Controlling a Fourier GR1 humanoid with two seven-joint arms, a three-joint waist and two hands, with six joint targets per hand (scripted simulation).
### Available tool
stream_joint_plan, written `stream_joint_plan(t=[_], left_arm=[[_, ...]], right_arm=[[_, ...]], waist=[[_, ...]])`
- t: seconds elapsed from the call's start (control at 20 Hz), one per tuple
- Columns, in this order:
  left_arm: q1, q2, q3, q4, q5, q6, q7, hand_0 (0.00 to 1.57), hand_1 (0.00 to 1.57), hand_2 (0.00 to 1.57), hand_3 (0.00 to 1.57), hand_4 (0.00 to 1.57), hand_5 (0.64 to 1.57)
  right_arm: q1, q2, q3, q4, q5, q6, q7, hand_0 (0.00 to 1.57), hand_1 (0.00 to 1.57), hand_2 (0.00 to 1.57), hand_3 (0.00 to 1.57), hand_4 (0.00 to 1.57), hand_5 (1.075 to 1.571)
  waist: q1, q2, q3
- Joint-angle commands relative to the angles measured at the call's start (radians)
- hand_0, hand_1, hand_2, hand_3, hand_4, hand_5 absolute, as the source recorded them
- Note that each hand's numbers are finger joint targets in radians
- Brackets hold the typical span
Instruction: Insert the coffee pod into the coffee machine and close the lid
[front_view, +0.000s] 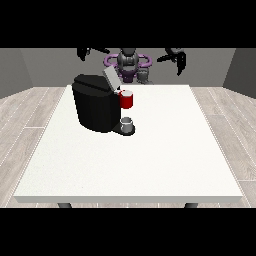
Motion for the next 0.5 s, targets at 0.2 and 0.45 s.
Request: stream_joint_plan(t=[0.2,0.45], left_arm=[[0.067,-0.022,-0.085,-0.183,0.081,-0.037,0.074,0.0,0.0,0.0,0.0,0.39,1.571],[0.136,-0.023,-0.155,-0.304,0.126,0.022,0.091,0.0,0.0,0.0,0.0,0.36,1.571]], right_arm=[[-0.135,-0.034,-0.092,0.092,-0.089,0.026,0.07,0.0,0.0,0.0,0.0,0.0,1.571],[-0.174,-0.001,-0.104,0.16,-0.113,0.003,0.067,0.0,0.0,0.0,0.0,0.1,1.571]], waist=[[0.072,0.075,0.0004],[0.079,0.113,0.0003]])
